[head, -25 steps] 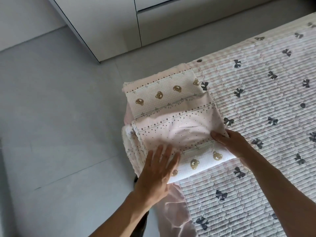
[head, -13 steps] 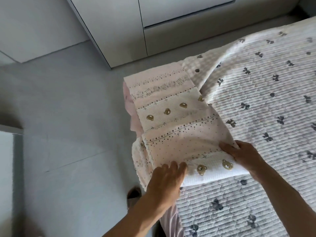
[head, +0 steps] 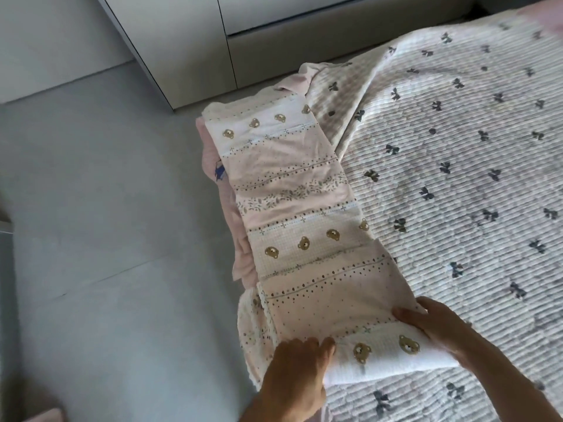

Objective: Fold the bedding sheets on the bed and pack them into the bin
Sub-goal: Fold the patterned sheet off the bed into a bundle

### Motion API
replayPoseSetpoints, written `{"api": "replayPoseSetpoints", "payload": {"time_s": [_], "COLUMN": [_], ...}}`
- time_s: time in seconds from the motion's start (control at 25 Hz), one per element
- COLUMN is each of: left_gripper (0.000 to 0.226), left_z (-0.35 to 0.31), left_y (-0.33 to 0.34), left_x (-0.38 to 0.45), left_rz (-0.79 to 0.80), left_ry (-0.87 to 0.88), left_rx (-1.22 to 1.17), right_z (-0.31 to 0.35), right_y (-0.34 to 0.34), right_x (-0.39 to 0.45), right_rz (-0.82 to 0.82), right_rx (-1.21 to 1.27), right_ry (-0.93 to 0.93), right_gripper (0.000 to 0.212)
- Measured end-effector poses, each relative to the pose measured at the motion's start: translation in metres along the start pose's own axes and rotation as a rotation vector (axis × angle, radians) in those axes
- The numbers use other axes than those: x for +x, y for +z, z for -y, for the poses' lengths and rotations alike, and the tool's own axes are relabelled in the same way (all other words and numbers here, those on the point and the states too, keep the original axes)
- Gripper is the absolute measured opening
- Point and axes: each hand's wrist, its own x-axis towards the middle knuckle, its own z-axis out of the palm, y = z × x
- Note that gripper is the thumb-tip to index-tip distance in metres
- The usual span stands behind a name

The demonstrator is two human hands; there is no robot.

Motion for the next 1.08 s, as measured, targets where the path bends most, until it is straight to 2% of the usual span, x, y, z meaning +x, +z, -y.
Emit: {"api": "replayPoseSetpoints", "payload": {"time_s": [0.04, 0.2, 0.24, 0.36, 0.48, 0.6, 0.68, 0.72, 0.84, 0.96, 1.0, 1.04, 1.08], "left_gripper": [0.048, 0.049, 0.046, 0.045, 0.043, 0.049, 0.061, 0.064, 0.058, 0.052, 0.048, 0.045, 0.044], "left_z": [0.004, 0.033, 0.042, 0.079, 0.126, 0.182, 0.212, 0.223, 0.242, 0.252, 0.250, 0.250, 0.248], "left_y": [-0.007, -0.069, -0.091, -0.150, -0.195, -0.207, -0.192, -0.182, -0.156, -0.144, -0.143, -0.142, -0.141], "left_x": [-0.003, -0.003, 0.004, 0.038, 0.079, 0.113, 0.131, 0.140, 0.161, 0.178, 0.177, 0.175, 0.170], "left_rz": [-0.030, -0.055, -0.026, 0.043, 0.063, -0.182, -0.347, -0.378, -0.376, -0.364, -0.395, -0.478, -0.616], "left_ry": [0.000, -0.054, -0.034, -0.051, -0.131, -0.300, -0.383, -0.414, -0.404, -0.344, -0.331, -0.350, -0.378], "left_rx": [-0.023, -0.216, -0.265, -0.455, -0.709, -1.038, -1.292, -1.338, -1.387, -1.463, -1.389, -1.202, -0.892], "right_z": [0.002, 0.043, 0.055, 0.116, 0.177, 0.243, 0.262, 0.260, 0.237, 0.225, 0.226, 0.226, 0.225], "right_y": [0.000, -0.020, -0.028, -0.050, -0.063, -0.057, -0.029, -0.011, 0.026, 0.028, 0.028, 0.027, 0.027], "right_x": [-0.007, -0.014, -0.015, -0.006, 0.020, 0.069, 0.104, 0.121, 0.152, 0.172, 0.171, 0.169, 0.166], "right_rz": [0.001, 0.055, 0.072, 0.135, 0.044, -0.002, 0.003, -0.014, -0.124, -0.125, -0.120, -0.119, -0.118], "right_rx": [0.034, 0.224, 0.309, 0.468, 0.512, 0.478, 0.344, 0.265, 0.113, 0.147, 0.146, 0.145, 0.153], "right_ry": [-0.026, -0.194, -0.221, -0.235, -0.152, -0.176, -0.220, -0.246, -0.321, -0.346, -0.348, -0.349, -0.348], "right_gripper": [0.041, 0.072, 0.067, 0.024, 0.013, 0.023, 0.014, 0.015, 0.053, 0.053, 0.051, 0.049, 0.046]}}
